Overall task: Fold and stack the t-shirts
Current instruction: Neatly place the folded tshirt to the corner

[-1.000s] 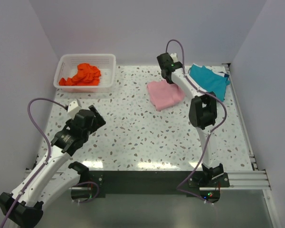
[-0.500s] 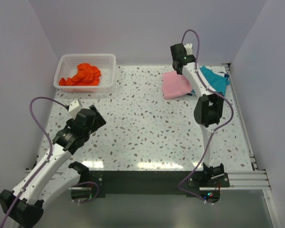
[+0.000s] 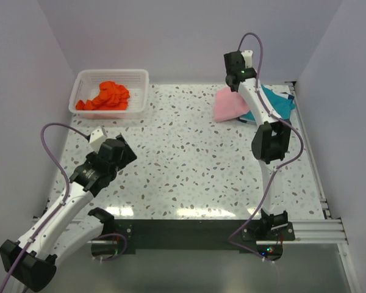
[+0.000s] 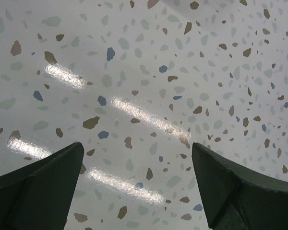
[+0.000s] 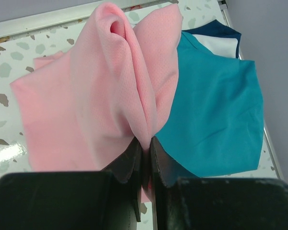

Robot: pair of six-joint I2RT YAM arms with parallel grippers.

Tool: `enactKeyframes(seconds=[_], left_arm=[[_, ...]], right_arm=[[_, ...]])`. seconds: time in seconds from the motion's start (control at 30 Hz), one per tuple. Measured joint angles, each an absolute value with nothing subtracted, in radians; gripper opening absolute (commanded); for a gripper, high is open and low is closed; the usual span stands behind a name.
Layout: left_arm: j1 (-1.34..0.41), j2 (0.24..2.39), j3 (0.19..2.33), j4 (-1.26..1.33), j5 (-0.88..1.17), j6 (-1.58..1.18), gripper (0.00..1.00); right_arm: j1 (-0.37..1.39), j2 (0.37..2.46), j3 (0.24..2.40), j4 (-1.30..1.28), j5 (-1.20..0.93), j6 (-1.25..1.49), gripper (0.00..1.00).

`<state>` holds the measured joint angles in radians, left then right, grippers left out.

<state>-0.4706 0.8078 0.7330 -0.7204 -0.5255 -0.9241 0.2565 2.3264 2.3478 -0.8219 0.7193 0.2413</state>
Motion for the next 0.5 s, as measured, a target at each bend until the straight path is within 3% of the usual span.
enactKeyframes(seconds=[0.5], left_arm=[[-0.471, 0.808, 0.733, -0.719, -0.525, -0.924, 1.00]], right_arm=[[0.233, 2.248, 2.392, -0.812, 0.715, 0.211, 0.00]])
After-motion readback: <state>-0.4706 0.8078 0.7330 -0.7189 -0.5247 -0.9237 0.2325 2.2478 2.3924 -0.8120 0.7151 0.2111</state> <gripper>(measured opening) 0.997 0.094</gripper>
